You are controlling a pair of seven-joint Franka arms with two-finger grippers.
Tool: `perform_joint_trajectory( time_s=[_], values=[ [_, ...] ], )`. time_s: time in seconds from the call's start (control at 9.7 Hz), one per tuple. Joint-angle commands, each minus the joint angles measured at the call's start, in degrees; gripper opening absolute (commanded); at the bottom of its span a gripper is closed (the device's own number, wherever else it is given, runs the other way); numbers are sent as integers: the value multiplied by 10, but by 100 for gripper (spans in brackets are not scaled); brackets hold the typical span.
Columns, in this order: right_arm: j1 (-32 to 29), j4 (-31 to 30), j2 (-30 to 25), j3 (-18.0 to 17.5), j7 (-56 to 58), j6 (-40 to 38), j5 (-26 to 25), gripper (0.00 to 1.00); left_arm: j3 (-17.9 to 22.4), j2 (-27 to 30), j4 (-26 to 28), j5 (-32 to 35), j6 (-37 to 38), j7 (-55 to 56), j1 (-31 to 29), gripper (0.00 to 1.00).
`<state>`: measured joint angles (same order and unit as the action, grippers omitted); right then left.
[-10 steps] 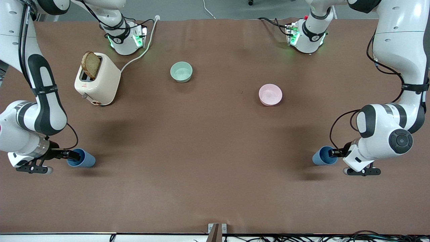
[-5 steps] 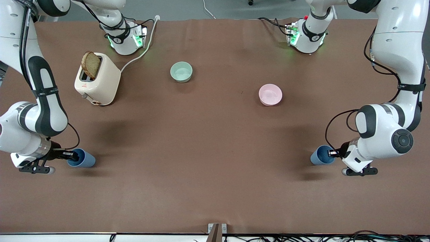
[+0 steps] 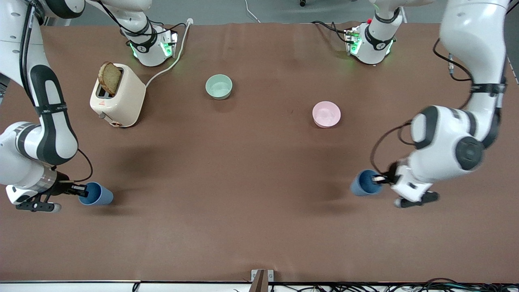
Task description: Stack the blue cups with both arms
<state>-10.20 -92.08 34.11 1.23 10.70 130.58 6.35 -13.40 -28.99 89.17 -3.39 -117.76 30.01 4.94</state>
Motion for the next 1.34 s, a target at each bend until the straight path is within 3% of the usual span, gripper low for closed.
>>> perform_joint_trajectory(
  time_s=[0.0, 0.1, 0.31, 0.72, 0.82, 0.93, 1.24],
  values=[
    [6, -10, -52, -2, 5, -42, 9, 1, 4, -48, -35, 5, -7, 192, 108, 1],
    [11, -3, -66, -3, 5, -64, 9, 1, 9, -73, -59, 12, -11, 257, 162, 1],
    [31, 16, -83, -3, -25, -103, 12, 1, 9, -113, -75, 25, -66, 350, 215, 1],
    [122, 24, -109, -3, -210, -128, 12, 2, 8, -164, -76, 28, -116, 359, 242, 2],
    [154, 25, -111, -3, -261, -128, 13, 2, 8, -166, -76, 27, -118, 360, 242, 22],
    [183, 26, -113, -3, -305, -128, 12, 2, 9, -166, -75, 29, -119, 360, 242, 99],
    [257, 30, -114, -3, -417, -125, 12, 2, 11, -144, -98, 50, -101, 355, 235, 100]
  ],
)
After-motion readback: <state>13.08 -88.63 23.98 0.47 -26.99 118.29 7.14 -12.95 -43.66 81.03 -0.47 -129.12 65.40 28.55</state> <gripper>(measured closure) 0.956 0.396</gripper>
